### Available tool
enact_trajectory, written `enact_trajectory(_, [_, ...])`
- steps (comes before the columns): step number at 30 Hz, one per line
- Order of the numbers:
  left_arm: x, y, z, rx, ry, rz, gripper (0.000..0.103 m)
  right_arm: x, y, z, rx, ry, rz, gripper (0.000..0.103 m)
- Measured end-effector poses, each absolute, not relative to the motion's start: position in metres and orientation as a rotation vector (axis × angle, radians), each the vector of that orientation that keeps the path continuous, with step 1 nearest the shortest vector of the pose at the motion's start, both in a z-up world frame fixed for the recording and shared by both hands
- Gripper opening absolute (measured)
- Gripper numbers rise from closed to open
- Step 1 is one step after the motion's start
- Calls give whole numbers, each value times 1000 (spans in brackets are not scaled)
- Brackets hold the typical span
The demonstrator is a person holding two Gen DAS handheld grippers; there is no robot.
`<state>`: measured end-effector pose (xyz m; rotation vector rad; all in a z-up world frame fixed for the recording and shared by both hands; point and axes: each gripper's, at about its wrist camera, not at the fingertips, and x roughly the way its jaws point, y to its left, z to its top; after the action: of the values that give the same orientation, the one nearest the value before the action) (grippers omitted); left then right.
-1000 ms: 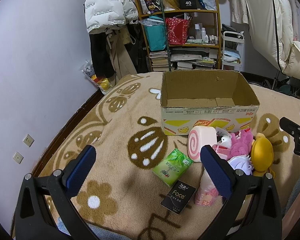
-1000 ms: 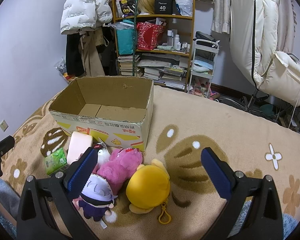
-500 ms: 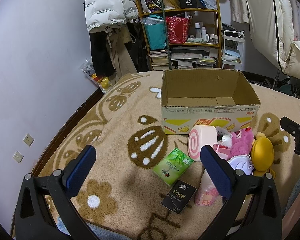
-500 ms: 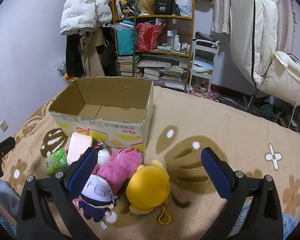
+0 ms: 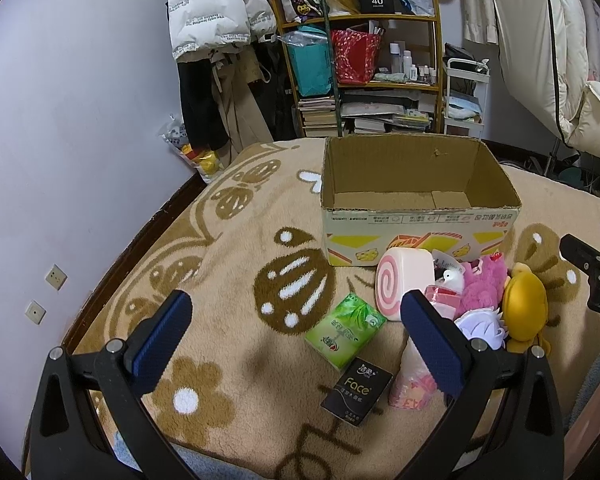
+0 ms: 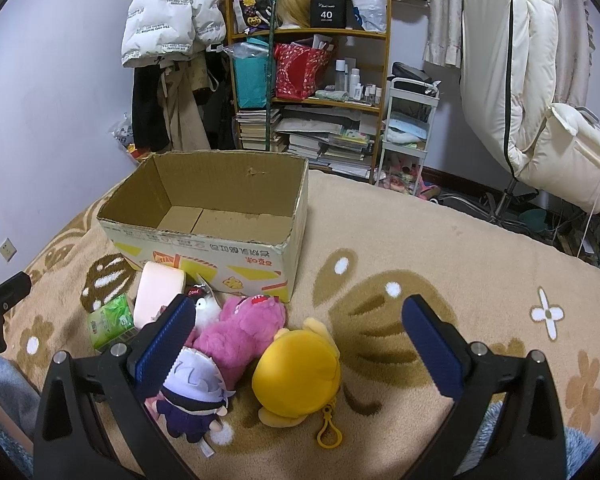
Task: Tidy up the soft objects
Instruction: 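Lower the right gripper onto the yellow plush while the left gripper closes on the green tissue pack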
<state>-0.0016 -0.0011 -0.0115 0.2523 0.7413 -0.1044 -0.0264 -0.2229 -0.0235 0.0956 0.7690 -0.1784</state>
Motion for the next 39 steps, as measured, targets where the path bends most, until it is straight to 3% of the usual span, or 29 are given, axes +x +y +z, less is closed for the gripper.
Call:
enact_trajectory(21, [37, 1, -24, 293, 879, -55, 103, -7, -234, -41, 176, 880, -152, 103])
enact_trajectory(39, [94, -13, -96, 360, 1091, -78, 103, 26, -257, -101, 318, 1132, -178, 99])
